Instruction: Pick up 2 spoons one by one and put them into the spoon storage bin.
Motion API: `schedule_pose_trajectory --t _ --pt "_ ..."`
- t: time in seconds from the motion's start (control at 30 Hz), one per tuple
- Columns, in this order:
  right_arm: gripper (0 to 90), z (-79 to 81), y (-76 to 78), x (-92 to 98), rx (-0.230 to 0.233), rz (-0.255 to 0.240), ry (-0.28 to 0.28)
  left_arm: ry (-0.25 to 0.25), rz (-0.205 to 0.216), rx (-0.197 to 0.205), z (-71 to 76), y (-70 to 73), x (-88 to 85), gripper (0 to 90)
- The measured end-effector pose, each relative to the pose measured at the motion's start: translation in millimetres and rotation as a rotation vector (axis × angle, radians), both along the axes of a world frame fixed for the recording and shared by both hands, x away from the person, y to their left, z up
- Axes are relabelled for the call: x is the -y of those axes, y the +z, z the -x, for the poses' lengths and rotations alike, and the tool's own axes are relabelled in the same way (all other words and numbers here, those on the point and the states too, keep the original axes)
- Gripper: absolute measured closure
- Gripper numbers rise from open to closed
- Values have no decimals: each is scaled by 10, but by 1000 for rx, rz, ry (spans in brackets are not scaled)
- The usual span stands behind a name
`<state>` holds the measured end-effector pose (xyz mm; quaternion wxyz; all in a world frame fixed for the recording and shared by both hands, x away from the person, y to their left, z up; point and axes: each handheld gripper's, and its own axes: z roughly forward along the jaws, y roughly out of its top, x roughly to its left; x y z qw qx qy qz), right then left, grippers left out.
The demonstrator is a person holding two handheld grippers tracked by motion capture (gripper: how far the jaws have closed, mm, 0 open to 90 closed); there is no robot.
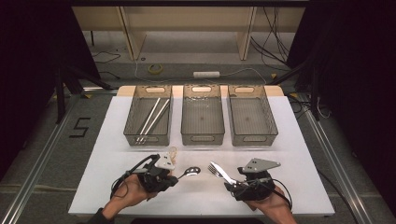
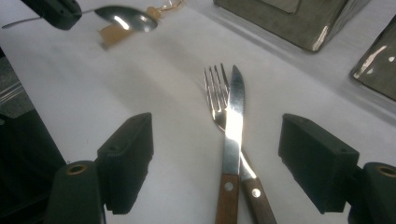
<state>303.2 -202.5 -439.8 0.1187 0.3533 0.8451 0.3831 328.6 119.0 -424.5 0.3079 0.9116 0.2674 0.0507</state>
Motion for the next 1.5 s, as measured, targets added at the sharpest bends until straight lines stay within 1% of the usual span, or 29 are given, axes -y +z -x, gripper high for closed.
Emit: schedule_pose_trajectory --t 0.17,0.27,0.33,0.43,0.5,0.57,0.6,0.7,0.73,0.87,0.93,0.97,1.0,1.07,1.17,1.37,1.43,1.47,1.5 --pt "269 -4 7 13 2 -13 -12 32 53 5 -148 99 -5 846" --pt "269 -6 12 22 7 -23 -12 47 49 20 -241 152 4 847" --pt "269 -6 13 22 7 -23 -12 51 53 29 -305 193 8 848" --pt "269 -7 10 22 8 -23 -9 72 68 41 -392 256 16 847" --pt "269 -8 9 24 7 -24 -9 86 84 41 -457 290 16 847" --pt "269 -10 7 27 3 -26 -9 100 86 49 -525 314 31 847" --pt "269 -12 6 28 1 -25 -10 103 89 49 -563 328 39 847" --pt "269 -12 7 29 0 -29 -12 121 114 46 -692 368 67 847" --pt "269 -13 6 29 0 -27 -12 128 110 51 -731 384 81 847" --pt "269 -12 8 33 -1 -28 -13 157 129 59 -865 439 111 847" --pt "269 -15 5 38 0 -28 -13 169 128 64 -915 450 130 847" --pt "269 -16 5 40 1 -28 -14 176 134 63 -943 454 137 847" --pt "269 -15 6 43 1 -29 -15 182 145 59 -975 457 137 847" --pt "270 -14 8 45 1 -30 -16 206 165 64 -1035 459 148 847" --pt "270 -13 10 43 4 -32 -15 227 168 76 -1121 467 165 848" --pt "269 -11 15 49 8 -36 -18 267 176 86 -1290 517 176 848" --pt "269 -11 17 53 5 -38 -22 282 182 86 -1345 517 197 848" --pt "269 -11 17 55 8 -40 -22 285 177 87 -1373 518 204 848" --pt "269 -10 20 56 8 -41 -22 293 186 84 -1398 511 219 848"
